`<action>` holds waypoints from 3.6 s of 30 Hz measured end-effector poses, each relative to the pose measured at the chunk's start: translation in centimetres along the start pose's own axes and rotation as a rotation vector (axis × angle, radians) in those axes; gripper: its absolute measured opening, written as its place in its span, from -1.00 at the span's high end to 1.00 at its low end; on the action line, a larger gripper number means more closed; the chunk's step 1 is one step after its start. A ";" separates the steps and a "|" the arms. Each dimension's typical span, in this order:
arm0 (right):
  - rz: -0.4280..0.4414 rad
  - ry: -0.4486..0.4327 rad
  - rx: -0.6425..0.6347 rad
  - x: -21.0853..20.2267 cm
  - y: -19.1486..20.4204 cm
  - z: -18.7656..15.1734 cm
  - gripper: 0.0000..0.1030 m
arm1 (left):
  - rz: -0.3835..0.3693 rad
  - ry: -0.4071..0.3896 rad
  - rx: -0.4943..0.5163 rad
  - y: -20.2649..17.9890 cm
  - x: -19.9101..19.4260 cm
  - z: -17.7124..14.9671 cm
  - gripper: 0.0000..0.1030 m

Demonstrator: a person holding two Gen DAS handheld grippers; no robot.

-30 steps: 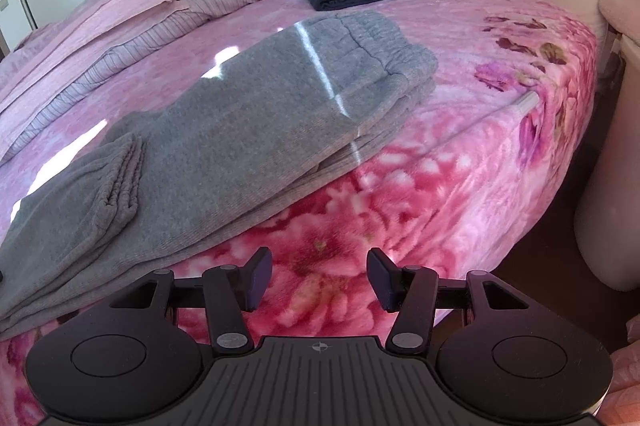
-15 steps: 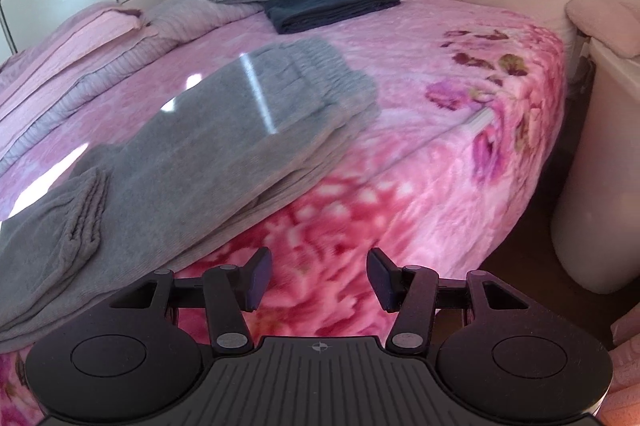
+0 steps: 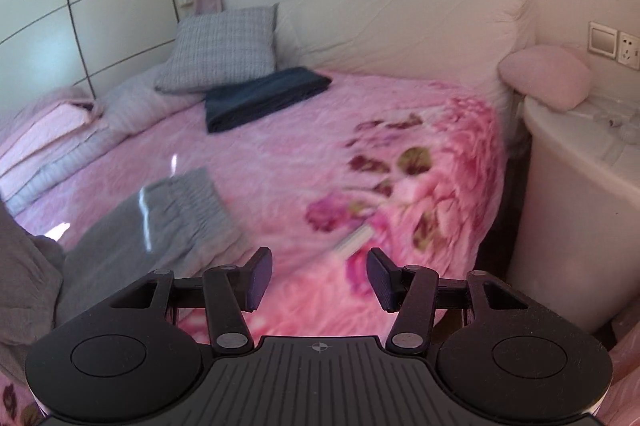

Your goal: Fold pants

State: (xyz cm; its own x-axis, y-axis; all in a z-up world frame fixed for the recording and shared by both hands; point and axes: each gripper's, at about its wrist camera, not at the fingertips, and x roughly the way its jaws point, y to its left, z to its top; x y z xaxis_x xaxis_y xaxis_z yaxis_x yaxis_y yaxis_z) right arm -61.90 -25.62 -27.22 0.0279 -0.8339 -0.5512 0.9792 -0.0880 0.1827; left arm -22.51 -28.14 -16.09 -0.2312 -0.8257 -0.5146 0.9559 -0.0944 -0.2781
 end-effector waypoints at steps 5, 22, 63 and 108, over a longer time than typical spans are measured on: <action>-0.025 -0.006 0.039 0.3 -2.8 0.4 0.04 | -0.197 0.049 0.053 -9.8 8.5 0.3 0.59; 0.484 0.111 0.475 8.9 -4.7 -0.2 0.04 | 0.063 0.175 -0.193 9.2 10.2 -9.3 0.40; 0.561 0.373 0.120 14.7 14.6 1.9 0.19 | 0.000 0.208 -0.470 22.5 8.7 -13.4 0.37; 0.253 0.198 -0.391 6.3 22.1 -6.0 0.27 | 0.272 0.260 0.070 11.5 4.3 -15.8 0.74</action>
State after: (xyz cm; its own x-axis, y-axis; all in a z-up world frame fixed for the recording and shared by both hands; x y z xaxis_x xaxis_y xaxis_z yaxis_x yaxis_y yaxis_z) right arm -38.84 -29.52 -31.51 0.2746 -0.6803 -0.6795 0.9378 0.3457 0.0329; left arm -15.41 -24.02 -34.33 0.0030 -0.6580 -0.7530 0.9967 0.0633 -0.0513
